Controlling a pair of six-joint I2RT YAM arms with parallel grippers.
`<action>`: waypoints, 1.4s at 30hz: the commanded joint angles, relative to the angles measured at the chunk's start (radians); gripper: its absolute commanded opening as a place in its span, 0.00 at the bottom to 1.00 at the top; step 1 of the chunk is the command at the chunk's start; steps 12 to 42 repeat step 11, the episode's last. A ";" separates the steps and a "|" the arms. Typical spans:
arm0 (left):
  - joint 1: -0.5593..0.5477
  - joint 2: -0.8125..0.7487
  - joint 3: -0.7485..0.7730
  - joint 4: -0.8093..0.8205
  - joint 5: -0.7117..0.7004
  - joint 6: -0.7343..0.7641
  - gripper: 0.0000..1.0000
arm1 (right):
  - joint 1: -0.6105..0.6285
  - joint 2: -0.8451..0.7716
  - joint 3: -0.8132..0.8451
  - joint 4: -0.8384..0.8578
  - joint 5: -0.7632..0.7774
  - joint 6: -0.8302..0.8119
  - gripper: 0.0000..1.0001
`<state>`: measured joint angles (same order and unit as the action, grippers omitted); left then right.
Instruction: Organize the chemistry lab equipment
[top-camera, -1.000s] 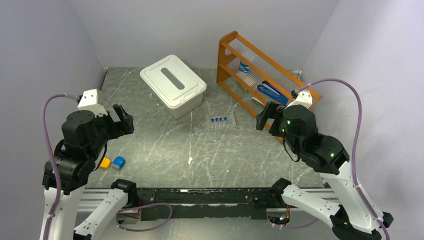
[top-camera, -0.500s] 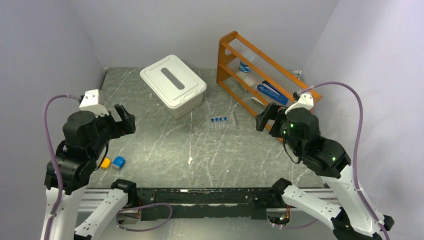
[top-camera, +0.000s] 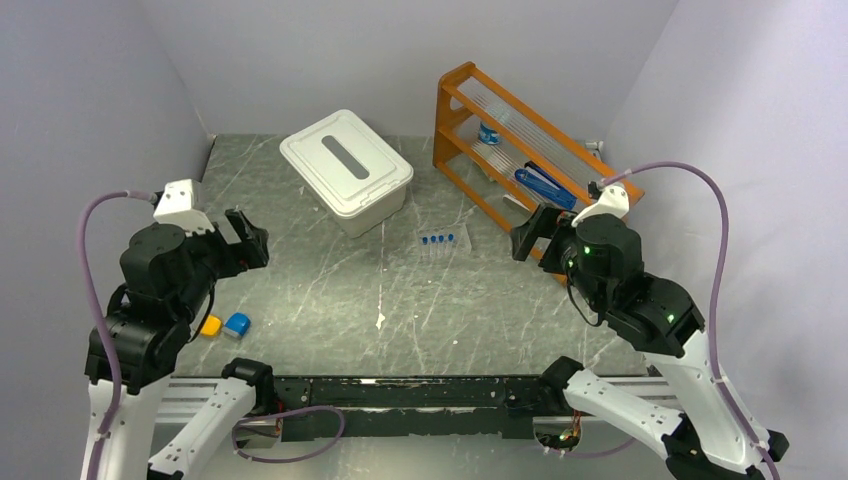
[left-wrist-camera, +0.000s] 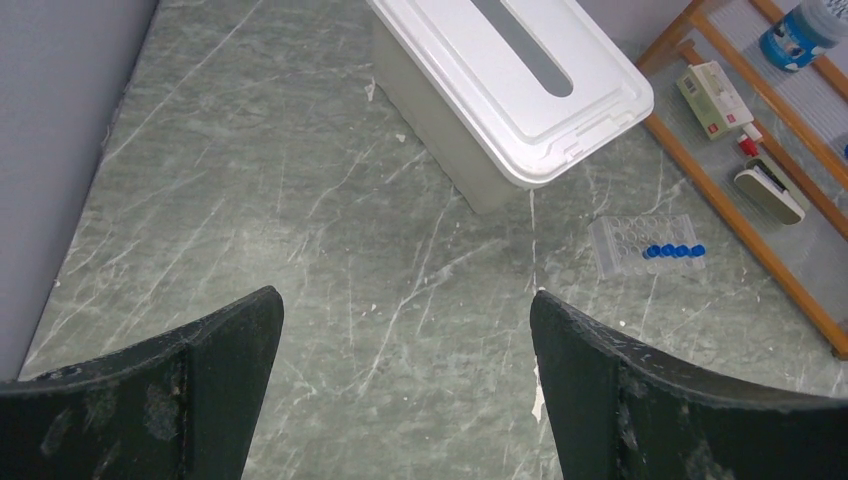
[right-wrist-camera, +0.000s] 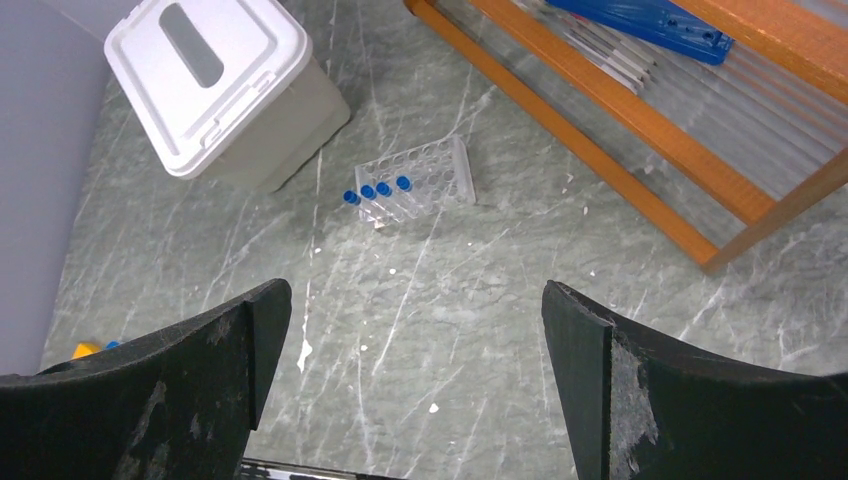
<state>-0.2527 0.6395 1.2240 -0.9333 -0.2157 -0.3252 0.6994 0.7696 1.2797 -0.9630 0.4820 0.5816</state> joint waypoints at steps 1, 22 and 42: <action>-0.003 -0.018 0.053 -0.017 -0.028 0.012 0.97 | -0.003 -0.005 0.033 -0.028 0.018 0.011 1.00; -0.003 -0.013 0.086 -0.036 -0.031 0.020 0.97 | -0.004 -0.021 0.047 -0.046 0.033 0.011 1.00; -0.003 -0.013 0.086 -0.036 -0.031 0.020 0.97 | -0.004 -0.021 0.047 -0.046 0.033 0.011 1.00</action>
